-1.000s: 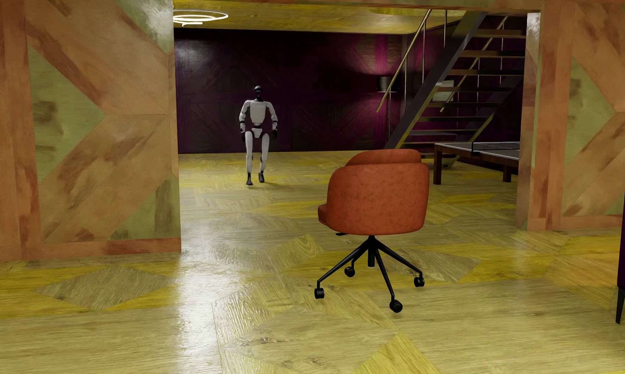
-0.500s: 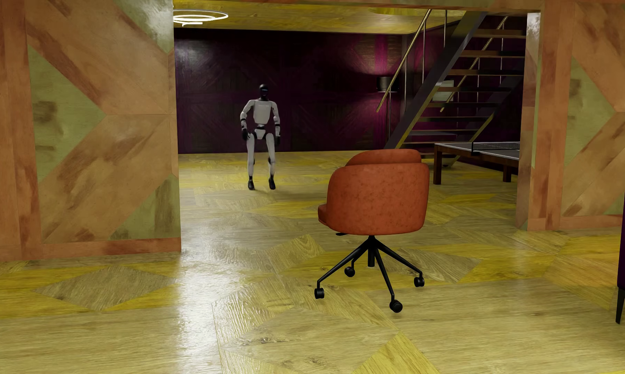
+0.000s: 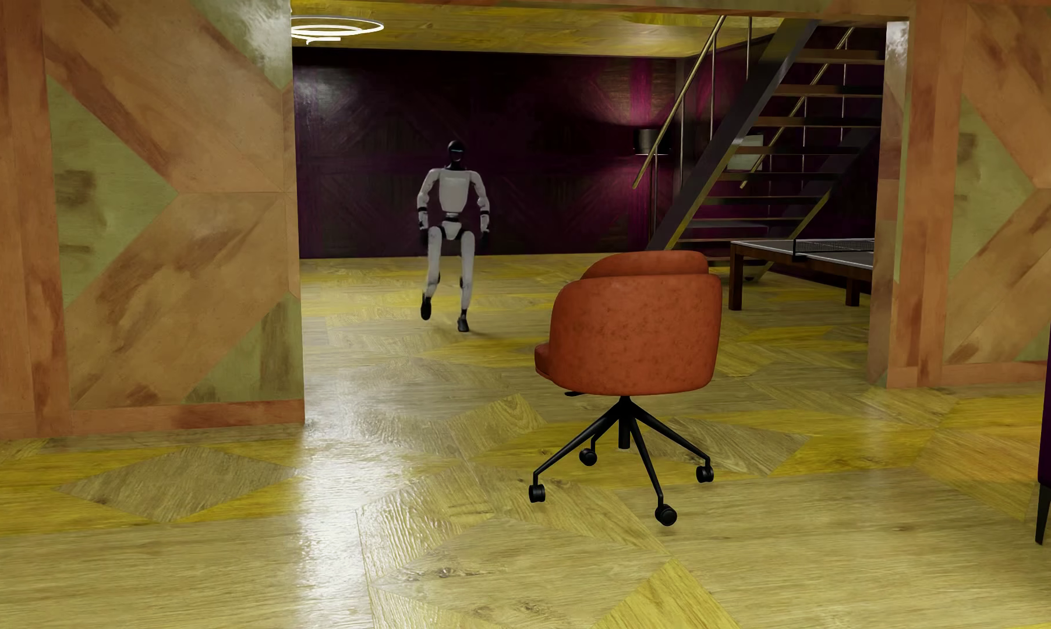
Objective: Head to the officechair
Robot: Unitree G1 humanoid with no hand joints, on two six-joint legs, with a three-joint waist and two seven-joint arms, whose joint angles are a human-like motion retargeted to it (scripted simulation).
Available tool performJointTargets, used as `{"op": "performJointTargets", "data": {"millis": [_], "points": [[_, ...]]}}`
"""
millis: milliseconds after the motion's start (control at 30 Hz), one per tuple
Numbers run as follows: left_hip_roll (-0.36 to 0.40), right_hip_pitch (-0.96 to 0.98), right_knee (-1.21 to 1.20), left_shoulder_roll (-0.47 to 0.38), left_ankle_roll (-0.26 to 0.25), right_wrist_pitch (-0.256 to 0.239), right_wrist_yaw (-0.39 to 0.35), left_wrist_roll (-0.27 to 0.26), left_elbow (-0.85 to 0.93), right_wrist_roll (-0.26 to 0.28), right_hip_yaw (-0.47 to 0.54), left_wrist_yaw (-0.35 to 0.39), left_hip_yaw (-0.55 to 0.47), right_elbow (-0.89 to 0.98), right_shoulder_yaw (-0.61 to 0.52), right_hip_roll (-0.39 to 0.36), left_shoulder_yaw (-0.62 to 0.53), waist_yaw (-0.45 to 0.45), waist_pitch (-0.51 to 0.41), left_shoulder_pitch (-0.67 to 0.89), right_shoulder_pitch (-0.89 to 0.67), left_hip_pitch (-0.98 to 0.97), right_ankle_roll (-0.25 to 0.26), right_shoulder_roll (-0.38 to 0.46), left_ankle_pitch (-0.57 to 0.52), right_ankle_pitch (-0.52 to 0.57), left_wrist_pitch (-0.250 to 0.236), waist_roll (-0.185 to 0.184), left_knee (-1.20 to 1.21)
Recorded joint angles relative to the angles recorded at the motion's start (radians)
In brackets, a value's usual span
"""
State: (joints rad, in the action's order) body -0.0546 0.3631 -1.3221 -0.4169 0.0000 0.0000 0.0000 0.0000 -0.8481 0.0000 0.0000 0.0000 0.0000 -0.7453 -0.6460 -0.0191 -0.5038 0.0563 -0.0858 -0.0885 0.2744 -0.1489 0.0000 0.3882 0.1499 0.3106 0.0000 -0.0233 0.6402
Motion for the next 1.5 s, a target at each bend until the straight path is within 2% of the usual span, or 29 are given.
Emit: {"op": "performJointTargets", "data": {"millis": [100, 133, 167, 200, 233, 267, 300, 367, 400, 433, 467, 533, 600, 667, 767, 867, 900, 933, 967, 1000, 1067, 1133, 1200, 1233, 1300, 1367, 1400, 1433, 1500], "points": [[-0.024, 0.093, 0.476, -0.035, 0.000, 0.000, 0.000, 0.000, 0.101, 0.000, 0.000, 0.000, 0.000, 0.039, -0.028, 0.004, 0.082, 0.108, -0.012, 0.081, 0.109, 0.177, 0.000, -0.006, 0.047, 0.133, 0.000, -0.013, -0.048], [-0.023, 0.092, 0.657, -0.042, 0.000, 0.000, 0.000, 0.000, 0.120, 0.000, 0.000, 0.000, 0.000, 0.029, -0.047, 0.004, 0.106, 0.121, -0.009, 0.108, 0.123, 0.224, 0.000, -0.012, 0.073, 0.115, 0.000, -0.010, -0.055], [-0.018, 0.080, 0.823, -0.044, 0.000, 0.000, 0.000, 0.000, 0.129, 0.000, 0.000, 0.000, 0.000, 0.011, -0.065, 0.008, 0.124, 0.126, -0.004, 0.132, 0.127, 0.270, 0.000, -0.019, 0.097, -0.060, 0.000, -0.004, -0.065], [-0.013, 0.057, 0.831, -0.043, 0.000, 0.000, 0.000, 0.000, 0.132, 0.000, 0.000, 0.000, 0.000, -0.011, -0.082, 0.010, 0.138, 0.124, 0.001, 0.149, 0.122, 0.328, 0.000, -0.026, 0.112, -0.290, 0.000, 0.004, -0.077], [-0.016, 0.036, 1.098, -0.039, 0.000, 0.000, 0.000, 0.000, 0.133, 0.000, 0.000, 0.000, 0.000, -0.028, -0.096, 0.013, 0.150, 0.127, 0.004, 0.158, 0.113, 0.375, 0.000, -0.029, 0.117, -0.315, 0.000, 0.010, -0.081], [-0.025, 0.032, 1.154, -0.033, 0.000, 0.000, 0.000, 0.000, 0.131, 0.000, 0.000, 0.000, 0.000, -0.038, -0.104, 0.016, 0.149, 0.138, 0.006, 0.159, 0.103, 0.402, 0.000, -0.029, 0.113, -0.300, 0.000, 0.009, -0.074], [-0.043, 0.081, 0.893, -0.026, 0.000, 0.000, 0.000, 0.000, 0.132, 0.000, 0.000, 0.000, 0.000, -0.034, -0.101, 0.004, 0.147, 0.139, 0.015, 0.155, 0.085, 0.393, 0.000, -0.023, 0.089, -0.316, 0.000, 0.002, -0.038], [-0.092, 0.140, 0.856, 0.007, 0.000, 0.000, 0.000, 0.000, 0.095, 0.000, 0.000, 0.000, 0.000, -0.036, -0.080, -0.046, 0.124, 0.124, 0.012, 0.120, 0.032, 0.340, 0.000, -0.014, -0.061, 0.006, 0.000, -0.040, 0.104], [-0.116, 0.149, 0.799, 0.029, 0.000, 0.000, 0.000, 0.000, 0.015, 0.000, 0.000, 0.000, 0.000, -0.096, -0.066, -0.059, 0.084, 0.102, 0.009, 0.112, -0.037, 0.267, 0.000, -0.018, -0.160, 0.054, 0.000, -0.056, 0.248], [-0.145, 0.104, 0.772, 0.044, 0.000, 0.000, 0.000, 0.000, -0.053, 0.000, 0.000, 0.000, 0.000, -0.108, -0.055, -0.083, 0.022, 0.094, 0.001, 0.087, -0.089, 0.182, 0.000, -0.007, -0.213, 0.016, 0.000, -0.069, 0.428], [-0.164, 0.057, 0.766, 0.056, 0.000, 0.000, 0.000, 0.000, -0.111, 0.000, 0.000, 0.000, 0.000, -0.102, -0.024, -0.103, -0.032, 0.078, -0.004, 0.076, -0.142, 0.084, 0.000, 0.003, -0.168, -0.035, 0.000, -0.077, 0.600], [-0.161, -0.073, 0.786, 0.070, 0.000, 0.000, 0.000, 0.000, -0.161, 0.000, 0.000, 0.000, 0.000, -0.058, 0.081, -0.116, -0.087, -0.014, -0.009, 0.031, -0.205, -0.051, 0.000, 0.026, 0.016, -0.142, 0.000, -0.060, 0.833], [-0.148, -0.199, 0.818, 0.061, 0.000, 0.000, 0.000, 0.000, -0.162, 0.000, 0.000, 0.000, 0.000, 0.006, 0.167, -0.114, -0.060, -0.115, -0.001, -0.050, -0.255, -0.183, 0.000, 0.059, 0.020, -0.263, 0.000, -0.039, 0.895], [-0.144, -0.324, 0.851, 0.050, 0.000, 0.000, 0.000, 0.000, -0.148, 0.000, 0.000, 0.000, 0.000, 0.118, 0.233, -0.115, -0.043, -0.172, 0.006, -0.124, -0.285, -0.283, 0.000, 0.109, -0.014, -0.374, 0.000, -0.034, 0.751], [-0.137, -0.465, 0.870, 0.027, 0.000, 0.000, 0.000, 0.000, -0.164, 0.000, 0.000, 0.000, 0.000, 0.246, 0.278, -0.109, -0.092, -0.183, 0.013, -0.174, -0.333, -0.345, 0.000, 0.152, -0.031, -0.512, 0.000, -0.026, 0.290], [-0.152, -0.505, 0.870, 0.031, 0.000, 0.000, 0.000, 0.000, -0.215, 0.000, 0.000, 0.000, 0.000, 0.252, 0.263, -0.094, -0.135, -0.184, 0.049, -0.167, -0.352, -0.352, 0.000, 0.142, -0.102, -0.556, 0.000, -0.025, -0.070], [-0.164, -0.516, 0.872, 0.035, 0.000, 0.000, 0.000, 0.000, -0.229, 0.000, 0.000, 0.000, 0.000, 0.231, 0.247, -0.084, -0.145, -0.184, 0.061, -0.159, -0.346, -0.344, 0.000, 0.129, -0.171, -0.554, 0.000, -0.025, -0.397], [-0.171, -0.532, 0.872, 0.038, 0.000, 0.000, 0.000, 0.000, -0.234, 0.000, 0.000, 0.000, 0.000, 0.199, 0.227, -0.069, -0.147, -0.189, 0.065, -0.151, -0.333, -0.330, 0.000, 0.111, -0.224, -0.545, 0.000, -0.023, -0.491], [-0.180, -0.558, 0.868, 0.041, 0.000, 0.000, 0.000, 0.000, -0.228, 0.000, 0.000, 0.000, 0.000, 0.161, 0.202, -0.059, -0.147, -0.185, 0.068, -0.142, -0.304, -0.354, 0.000, 0.093, -0.179, -0.536, 0.000, -0.030, -0.195], [-0.183, -0.565, 0.847, 0.045, 0.000, 0.000, 0.000, 0.000, -0.219, 0.000, 0.000, 0.000, 0.000, 0.110, 0.175, -0.041, -0.139, -0.192, 0.078, -0.134, -0.272, -0.369, 0.000, 0.076, -0.150, -0.513, 0.000, -0.038, -0.159], [-0.173, -0.570, 0.751, 0.061, 0.000, 0.000, 0.000, 0.000, -0.230, 0.000, 0.000, 0.000, 0.000, -0.066, 0.136, 0.013, -0.118, -0.160, 0.066, -0.092, -0.201, -0.402, 0.000, 0.011, -0.236, -0.377, 0.000, -0.008, 0.013], [-0.150, -0.439, 0.488, 0.050, 0.000, 0.000, 0.000, 0.000, -0.215, 0.000, 0.000, 0.000, 0.000, -0.229, 0.086, 0.063, -0.071, -0.140, 0.059, -0.037, -0.118, -0.360, 0.000, -0.050, -0.153, -0.216, 0.000, 0.009, 0.090], [-0.139, -0.284, 0.227, 0.015, 0.000, 0.000, 0.000, 0.000, -0.130, 0.000, 0.000, 0.000, 0.000, -0.181, -0.044, 0.052, 0.041, -0.095, 0.053, -0.022, -0.044, -0.271, 0.000, -0.047, -0.094, -0.132, 0.000, 0.011, 0.071], [-0.131, -0.235, 0.191, -0.006, 0.000, 0.000, 0.000, 0.000, -0.096, 0.000, 0.000, 0.000, 0.000, -0.122, -0.086, 0.049, 0.092, -0.047, 0.046, -0.015, -0.008, -0.217, 0.000, -0.030, -0.083, -0.086, 0.000, 0.008, 0.040], [-0.122, -0.163, 0.292, -0.056, 0.000, 0.000, 0.000, 0.000, -0.048, 0.000, 0.000, 0.000, 0.000, 0.018, -0.109, 0.040, 0.146, 0.035, 0.041, 0.014, 0.065, -0.142, 0.000, 0.005, -0.069, -0.013, 0.000, -0.002, -0.002], [-0.121, -0.141, 0.524, -0.094, 0.000, 0.000, 0.000, 0.000, -0.010, 0.000, 0.000, 0.000, 0.000, 0.110, -0.093, 0.025, 0.193, 0.070, 0.031, 0.055, 0.116, -0.111, 0.000, 0.017, -0.048, -0.039, 0.000, -0.014, 0.006], [-0.101, -0.173, 0.651, -0.127, 0.000, 0.000, 0.000, 0.000, 0.034, 0.000, 0.000, 0.000, 0.000, 0.162, -0.089, 0.031, 0.190, 0.069, 0.014, 0.067, 0.141, -0.012, 0.000, 0.017, -0.048, -0.067, 0.000, 0.008, -0.040], [-0.113, -0.152, 0.758, -0.136, 0.000, 0.000, 0.000, 0.000, 0.021, 0.000, 0.000, 0.000, 0.000, 0.155, -0.087, 0.004, 0.206, 0.094, 0.027, 0.100, 0.129, -0.051, 0.000, 0.011, -0.041, -0.098, 0.000, -0.009, -0.023], [-0.094, -0.167, 0.879, -0.134, 0.000, 0.000, 0.000, 0.000, -0.021, 0.000, 0.000, 0.000, 0.000, 0.132, -0.077, 0.004, 0.224, 0.104, 0.022, 0.162, 0.102, -0.016, 0.000, -0.014, -0.019, -0.274, 0.000, -0.004, -0.031]]}}
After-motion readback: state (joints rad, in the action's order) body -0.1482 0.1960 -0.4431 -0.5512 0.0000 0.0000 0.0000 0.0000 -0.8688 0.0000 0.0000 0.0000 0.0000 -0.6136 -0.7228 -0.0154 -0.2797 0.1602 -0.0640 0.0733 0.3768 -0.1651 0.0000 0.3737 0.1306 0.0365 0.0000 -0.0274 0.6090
